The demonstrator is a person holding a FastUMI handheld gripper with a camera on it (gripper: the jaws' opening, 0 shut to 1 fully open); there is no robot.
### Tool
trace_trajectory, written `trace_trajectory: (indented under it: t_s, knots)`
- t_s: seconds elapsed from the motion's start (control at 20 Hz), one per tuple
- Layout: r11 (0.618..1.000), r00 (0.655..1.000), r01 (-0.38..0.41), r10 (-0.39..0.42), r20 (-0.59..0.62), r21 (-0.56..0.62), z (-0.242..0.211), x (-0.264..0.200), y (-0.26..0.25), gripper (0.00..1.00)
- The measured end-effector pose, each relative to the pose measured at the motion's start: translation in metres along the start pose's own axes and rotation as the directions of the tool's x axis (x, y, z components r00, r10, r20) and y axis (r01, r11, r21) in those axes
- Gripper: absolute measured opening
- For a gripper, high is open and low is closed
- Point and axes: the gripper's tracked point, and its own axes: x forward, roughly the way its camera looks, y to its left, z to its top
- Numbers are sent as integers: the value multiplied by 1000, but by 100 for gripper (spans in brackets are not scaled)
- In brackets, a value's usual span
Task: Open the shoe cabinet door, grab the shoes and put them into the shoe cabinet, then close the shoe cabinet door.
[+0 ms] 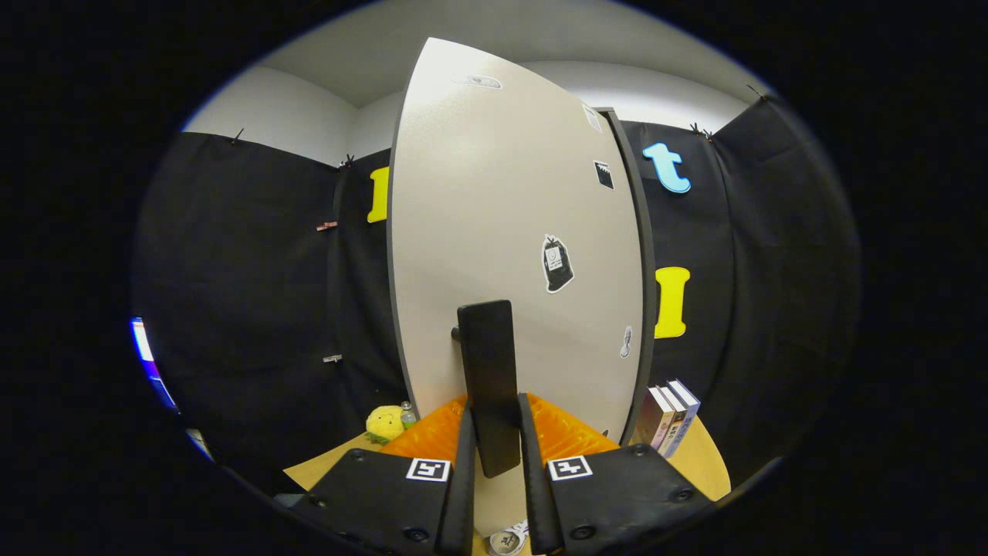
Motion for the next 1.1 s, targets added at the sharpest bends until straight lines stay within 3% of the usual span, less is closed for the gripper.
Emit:
trace_trajectory:
  t_s: [0.35,1.1]
  knots:
    - [999,999,34,-34,4,39,1,-16,-20,31]
    - [977,977,212,-212,19,25,4,-36,-83,26]
